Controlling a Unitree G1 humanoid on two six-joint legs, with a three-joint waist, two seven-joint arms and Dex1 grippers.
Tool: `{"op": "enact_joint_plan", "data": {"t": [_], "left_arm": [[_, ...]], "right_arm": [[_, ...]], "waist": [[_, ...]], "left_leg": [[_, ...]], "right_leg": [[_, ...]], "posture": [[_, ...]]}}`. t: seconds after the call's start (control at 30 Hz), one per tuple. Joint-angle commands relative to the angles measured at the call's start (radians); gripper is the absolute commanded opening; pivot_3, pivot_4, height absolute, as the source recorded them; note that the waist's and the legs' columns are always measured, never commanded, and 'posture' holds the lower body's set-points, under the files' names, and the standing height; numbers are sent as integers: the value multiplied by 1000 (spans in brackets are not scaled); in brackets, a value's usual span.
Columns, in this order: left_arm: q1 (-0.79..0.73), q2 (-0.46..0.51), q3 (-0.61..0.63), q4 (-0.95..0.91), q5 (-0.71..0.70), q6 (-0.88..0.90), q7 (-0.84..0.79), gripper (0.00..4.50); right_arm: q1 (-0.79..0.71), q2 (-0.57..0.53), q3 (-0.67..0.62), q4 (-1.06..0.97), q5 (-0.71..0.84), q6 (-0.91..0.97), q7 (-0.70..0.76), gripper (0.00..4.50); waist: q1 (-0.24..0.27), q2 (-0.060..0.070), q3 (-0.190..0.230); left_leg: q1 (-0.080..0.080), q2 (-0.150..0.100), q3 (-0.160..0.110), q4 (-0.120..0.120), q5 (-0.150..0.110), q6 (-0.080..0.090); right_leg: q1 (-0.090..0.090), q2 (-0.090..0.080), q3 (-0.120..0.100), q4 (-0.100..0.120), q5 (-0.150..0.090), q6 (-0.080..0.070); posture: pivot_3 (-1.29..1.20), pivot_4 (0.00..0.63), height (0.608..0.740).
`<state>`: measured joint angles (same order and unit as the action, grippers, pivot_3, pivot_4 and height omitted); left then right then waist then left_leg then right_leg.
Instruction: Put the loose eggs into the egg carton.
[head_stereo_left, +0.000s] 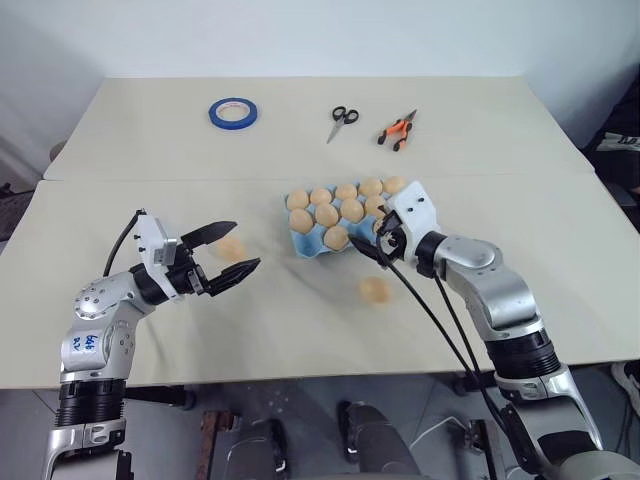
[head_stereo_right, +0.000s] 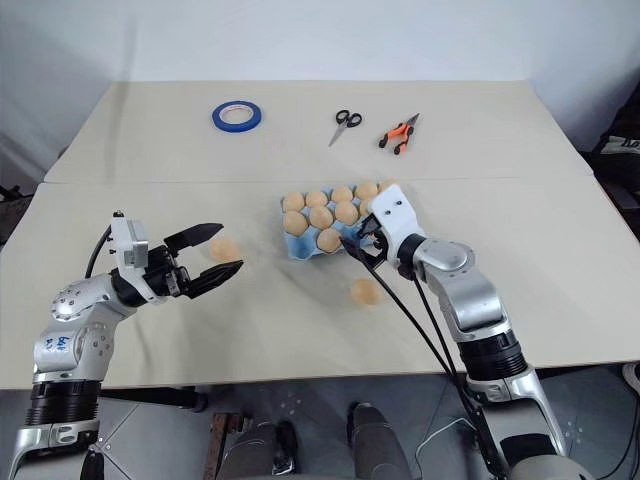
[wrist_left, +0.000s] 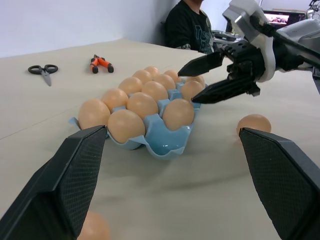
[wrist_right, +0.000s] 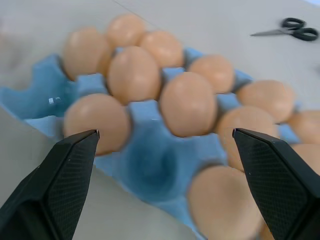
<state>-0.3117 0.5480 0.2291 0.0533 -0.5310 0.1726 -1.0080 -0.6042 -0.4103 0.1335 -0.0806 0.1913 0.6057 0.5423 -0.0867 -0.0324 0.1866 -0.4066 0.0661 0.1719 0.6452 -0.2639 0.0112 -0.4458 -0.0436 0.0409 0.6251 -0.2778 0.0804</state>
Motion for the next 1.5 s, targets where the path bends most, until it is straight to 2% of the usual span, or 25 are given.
{"op": "enact_joint_plan", "data": {"t": [0.03,0.2,0.63,0.73,0.93,1.0,1.33,1.5], "left_arm": [[-30,-7,6,-6,-18,-16,-5,4500],[-31,-14,7,-12,-17,-14,-3,4500],[2,-8,27,-48,-24,-8,21,4500],[7,-8,29,-53,-24,-8,25,4500],[13,-10,29,-56,-24,-10,31,4500],[12,-10,28,-55,-25,-11,32,4500],[8,-14,24,-51,-25,-12,31,4500],[10,-13,25,-52,-25,-12,31,4500]], "right_arm": [[-27,56,-12,-90,68,46,15,4473],[-44,105,9,-64,55,78,-9,4473],[-67,141,63,45,16,88,-2,4473],[-71,143,68,62,6,82,-3,3858],[-73,138,66,52,-1,73,11,1765],[-69,133,65,39,-2,64,19,1246],[-112,120,1,-42,37,130,12,1246],[-111,52,-42,-94,43,181,11,1246]], "waist": [[0,0,0],[2,0,0],[1,0,0],[1,0,0],[0,0,0],[0,0,0],[1,0,0],[2,0,0]], "left_leg": [[0,1,0,0,0,0],[0,1,-1,0,0,-1],[0,1,0,0,-1,-2],[0,1,0,0,-1,-2],[0,1,0,0,-1,-2],[0,1,0,0,-1,-2],[0,1,0,0,-1,-2],[0,1,0,-1,-1,-2]], "right_leg": [[0,0,-1,0,0,0],[0,0,-2,1,0,0],[-1,-2,-7,0,-1,-1],[0,-2,-7,0,-1,-1],[-1,-2,-7,0,-1,-1],[-1,-2,-7,0,-1,-1],[-1,-2,-7,0,-1,-1],[-1,-3,-8,-1,-1,-2]], "posture": [[0,150,740],[0,150,740],[0,150,740],[0,150,740],[0,150,740],[0,150,740],[0,150,740],[0,150,740]]}}
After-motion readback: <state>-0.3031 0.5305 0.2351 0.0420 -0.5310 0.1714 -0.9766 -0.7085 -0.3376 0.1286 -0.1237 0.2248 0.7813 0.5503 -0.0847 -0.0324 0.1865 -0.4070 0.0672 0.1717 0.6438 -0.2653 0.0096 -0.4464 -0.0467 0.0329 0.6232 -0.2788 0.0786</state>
